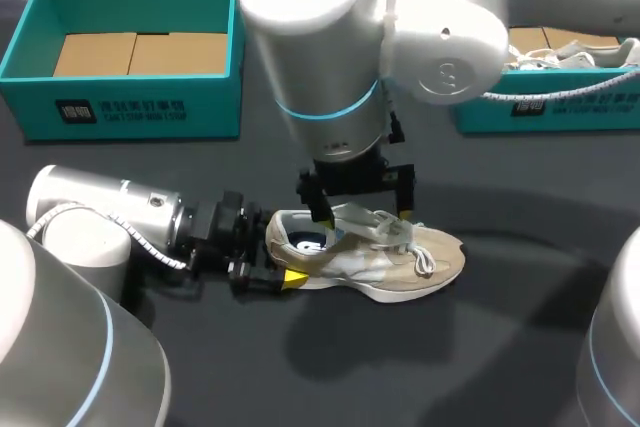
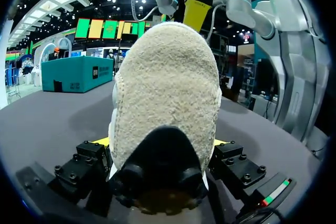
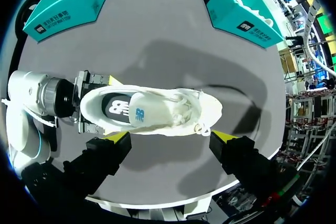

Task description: Take the shoe out of the shoebox, open the shoe tongue, remove and reinsert the insole, then place the shoe into the shoebox

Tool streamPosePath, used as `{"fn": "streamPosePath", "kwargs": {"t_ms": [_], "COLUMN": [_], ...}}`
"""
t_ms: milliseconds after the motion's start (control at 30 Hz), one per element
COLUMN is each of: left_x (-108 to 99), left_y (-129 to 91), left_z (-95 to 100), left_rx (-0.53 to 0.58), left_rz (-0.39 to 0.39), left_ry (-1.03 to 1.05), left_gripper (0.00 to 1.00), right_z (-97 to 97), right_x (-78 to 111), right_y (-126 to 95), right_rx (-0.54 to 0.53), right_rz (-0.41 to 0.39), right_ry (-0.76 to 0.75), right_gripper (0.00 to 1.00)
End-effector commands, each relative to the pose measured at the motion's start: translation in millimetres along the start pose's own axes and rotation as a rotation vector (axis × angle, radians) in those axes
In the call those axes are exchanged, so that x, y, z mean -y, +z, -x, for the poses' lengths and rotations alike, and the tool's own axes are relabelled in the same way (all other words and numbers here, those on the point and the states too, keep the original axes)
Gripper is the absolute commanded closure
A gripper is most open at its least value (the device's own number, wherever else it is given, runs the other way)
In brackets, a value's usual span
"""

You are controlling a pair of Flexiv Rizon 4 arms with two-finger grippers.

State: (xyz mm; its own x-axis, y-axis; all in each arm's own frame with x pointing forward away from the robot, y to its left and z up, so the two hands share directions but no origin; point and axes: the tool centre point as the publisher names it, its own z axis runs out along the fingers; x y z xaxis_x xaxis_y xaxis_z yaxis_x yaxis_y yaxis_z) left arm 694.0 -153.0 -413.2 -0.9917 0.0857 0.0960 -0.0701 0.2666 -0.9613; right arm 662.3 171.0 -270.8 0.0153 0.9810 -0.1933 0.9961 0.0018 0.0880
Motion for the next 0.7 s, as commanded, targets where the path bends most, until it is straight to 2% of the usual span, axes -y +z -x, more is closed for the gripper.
{"fn": "streamPosePath", "kwargs": {"t_ms": [33,167,233,433,700], "left_x": [-5,-5,-5,-5,-5], "left_y": [3,3,3,3,3], "left_z": [-2.7,-2.7,-2.7,-2.7,-2.7], "left_rx": [0.002,0.002,0.002,0.002,0.002], "left_rz": [0.001,0.001,0.001,0.001,0.001], "left_ry": [-0.001,-0.001,-0.001,-0.001,-0.001], "left_gripper": [1.0,1.0,1.0,1.0,1.0], "right_z": [-26.2,-26.2,-33.9,-41.8,-42.4], "right_x": [7.3,7.3,3.6,-2.1,-5.7], "right_y": [1,1,10,35,44], "right_rx": [0.064,0.064,0.117,0.128,0.172], "right_rz": [0.012,0.012,0.0,0.002,-0.001], "right_ry": [0.063,0.063,0.078,0.132,0.196], "right_gripper": [0.0,0.0,0.0,0.0,0.0]}}
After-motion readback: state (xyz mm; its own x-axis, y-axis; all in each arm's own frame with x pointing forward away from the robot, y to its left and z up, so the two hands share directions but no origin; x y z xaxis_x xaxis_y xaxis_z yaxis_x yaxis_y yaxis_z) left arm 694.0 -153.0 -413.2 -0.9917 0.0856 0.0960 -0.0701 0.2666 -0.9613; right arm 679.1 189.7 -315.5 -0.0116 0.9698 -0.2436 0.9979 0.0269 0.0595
